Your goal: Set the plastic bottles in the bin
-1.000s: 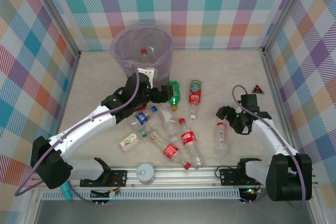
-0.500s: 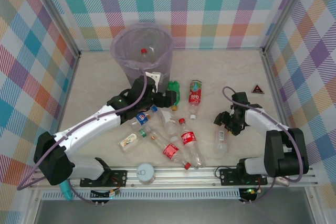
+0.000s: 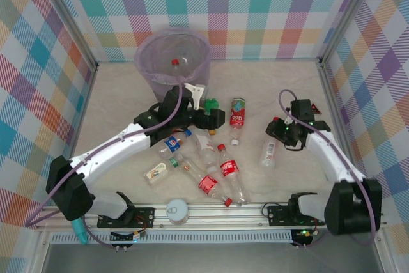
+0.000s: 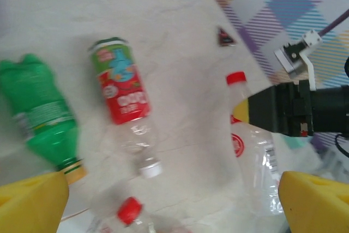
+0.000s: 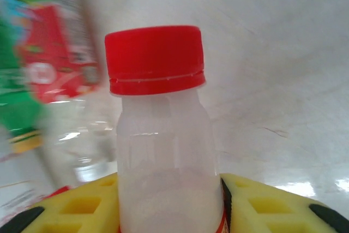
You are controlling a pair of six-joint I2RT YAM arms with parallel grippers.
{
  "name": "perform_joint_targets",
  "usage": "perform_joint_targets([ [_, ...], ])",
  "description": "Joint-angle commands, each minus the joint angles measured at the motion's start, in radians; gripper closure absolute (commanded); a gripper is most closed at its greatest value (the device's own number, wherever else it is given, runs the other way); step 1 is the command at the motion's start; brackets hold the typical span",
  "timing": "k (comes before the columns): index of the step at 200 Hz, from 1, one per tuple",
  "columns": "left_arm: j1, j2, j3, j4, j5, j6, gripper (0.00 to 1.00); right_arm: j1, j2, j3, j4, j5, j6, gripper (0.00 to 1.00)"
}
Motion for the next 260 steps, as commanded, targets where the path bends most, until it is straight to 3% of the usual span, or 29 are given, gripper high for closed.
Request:
perform_joint_targets([
  [1, -0.036, 0.052, 0.036, 0.085, 0.196, -0.004, 0.0, -0.002, -0.122, 0.0, 0.135, -0.151, 0.06, 0.54],
  [30, -0.088, 0.13, 0.079, 0.12, 0.231, -0.004, 0.0, 0.002, -0.2, -0.037, 0.294, -0.264, 0.193, 0.54],
  [108, -0.182, 0.321, 0.211, 0.171, 0.237, -0.012, 0.01, 0.06, -0.241, -0.042, 0.356, -0.286, 0.274, 0.55],
  [134, -0.191, 0.365, 0.244, 0.195, 0.254, -0.028, 0.09, 0.065, -0.248, -0.051, 0.36, -0.281, 0.278, 0.55],
  [206, -0.194, 0.374, 0.234, 0.206, 0.235, -0.036, 0.43, 0.065, -0.245, -0.048, 0.364, -0.267, 0.277, 0.55],
  [260, -0.194, 0.374, 0.235, 0.203, 0.22, -0.031, 0.49, 0.063, -0.269, 0.027, 0.199, -0.15, 0.216, 0.26],
])
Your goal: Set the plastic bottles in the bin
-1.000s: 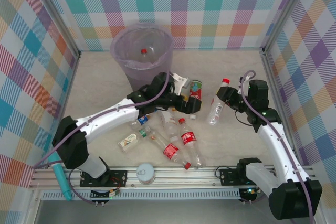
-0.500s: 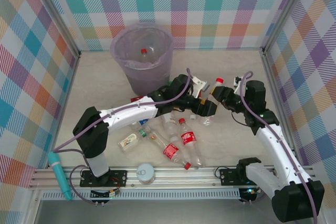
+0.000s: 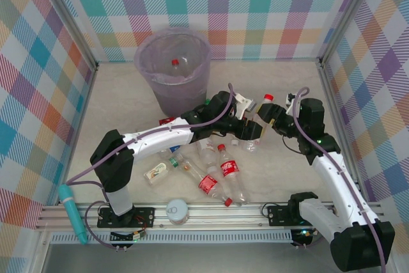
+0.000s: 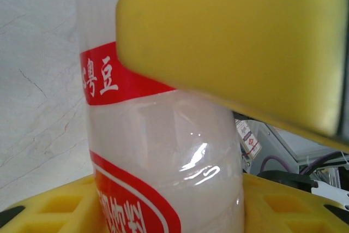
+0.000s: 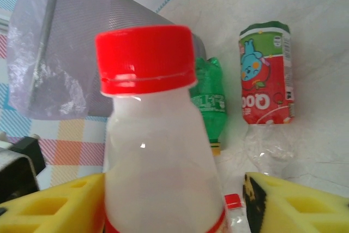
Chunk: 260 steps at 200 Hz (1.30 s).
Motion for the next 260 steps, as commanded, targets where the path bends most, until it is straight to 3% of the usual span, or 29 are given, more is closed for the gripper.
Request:
perform_joint_targets([
  [1, -0.006, 0.0, 0.018, 0.024, -0.013, 0.011, 0.49, 0.001, -0.031, 0.067, -0.103, 0.082, -0.045, 0.25],
  [41, 0.002, -0.001, 0.043, -0.026, -0.044, 0.041, 0.5, -0.027, -0.063, 0.184, -0.268, 0.254, -0.101, 0.17],
  [62, 0.02, -0.01, 0.057, -0.043, -0.05, 0.048, 0.51, -0.047, -0.079, 0.218, -0.252, 0.34, -0.089, 0.16],
  [92, 0.073, -0.044, 0.08, -0.057, -0.074, 0.051, 0.55, -0.047, -0.178, 0.105, -0.13, 0.362, -0.029, 0.16],
  [114, 0.131, -0.066, 0.127, -0.067, -0.091, 0.07, 0.57, -0.047, -0.234, 0.05, -0.143, 0.394, -0.021, 0.16],
  [152, 0.194, -0.069, 0.294, -0.069, -0.023, 0.154, 0.55, -0.048, -0.222, 0.075, -0.155, 0.362, -0.043, 0.16],
  [184, 0.264, -0.093, 0.38, -0.087, -0.092, 0.216, 0.52, -0.048, -0.2, 0.077, -0.146, 0.335, -0.052, 0.16],
  [213, 0.373, -0.074, 0.44, -0.111, -0.08, 0.207, 0.54, -0.048, -0.166, 0.076, -0.12, 0.29, -0.051, 0.16],
  [260, 0.558, -0.141, 0.359, -0.011, -0.119, 0.18, 0.61, -0.047, -0.12, 0.067, -0.085, 0.268, -0.054, 0.16],
])
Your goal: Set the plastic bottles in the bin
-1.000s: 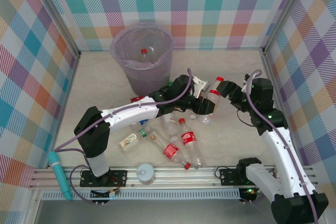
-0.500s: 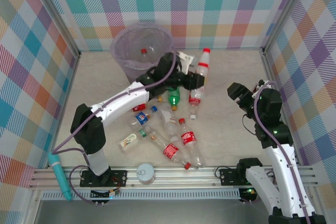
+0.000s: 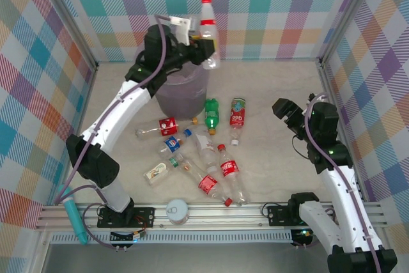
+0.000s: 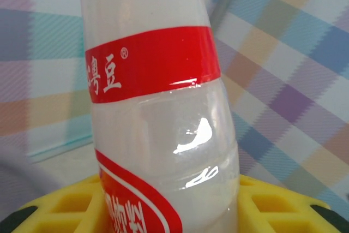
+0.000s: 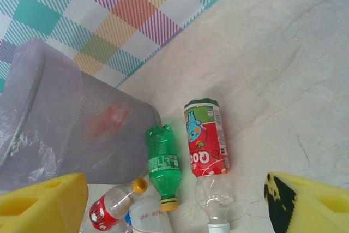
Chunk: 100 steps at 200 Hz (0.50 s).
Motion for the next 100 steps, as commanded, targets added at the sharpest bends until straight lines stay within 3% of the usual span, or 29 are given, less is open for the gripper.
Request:
perform_joint_targets([
  [1, 0.075, -0.073, -0.053, 0.067, -0.044, 0.006, 0.61, -0.001, 0.017, 0.009, 0.037, -0.023, -0.012, 0.16],
  [37, 0.143, -0.084, -0.119, 0.02, -0.213, 0.11, 0.63, -0.002, 0.027, 0.014, 0.022, -0.015, -0.028, 0.15],
  [100, 0.149, -0.03, -0.166, -0.028, -0.233, 0.196, 0.62, -0.002, 0.04, 0.014, 0.02, -0.003, -0.036, 0.15],
])
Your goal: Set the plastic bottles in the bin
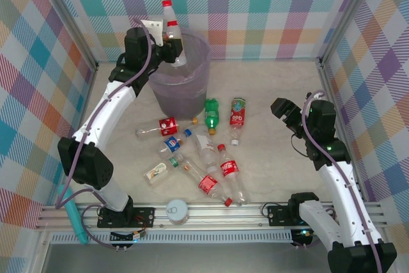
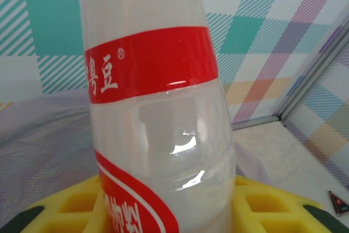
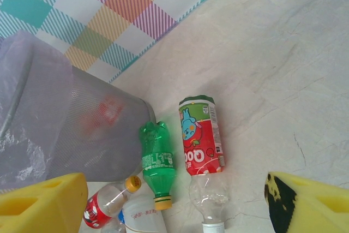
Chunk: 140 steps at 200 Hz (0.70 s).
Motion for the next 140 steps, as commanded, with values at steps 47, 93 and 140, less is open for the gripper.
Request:
perform_joint_targets([
  [47, 0.0, 0.049, -0.067, 0.012, -0.007, 0.049, 0.47, -0.001, 0.013, 0.016, 0.012, 0.0, -0.018, 0.15],
  [93, 0.0, 0.061, -0.07, 0.01, 0.009, 0.052, 0.3, -0.002, 0.022, 0.016, 0.015, -0.006, -0.019, 0.16],
  [140, 0.0, 0.064, -0.058, -0.001, 0.011, 0.058, 0.16, -0.001, 0.035, 0.018, 0.021, -0.014, -0.021, 0.16],
])
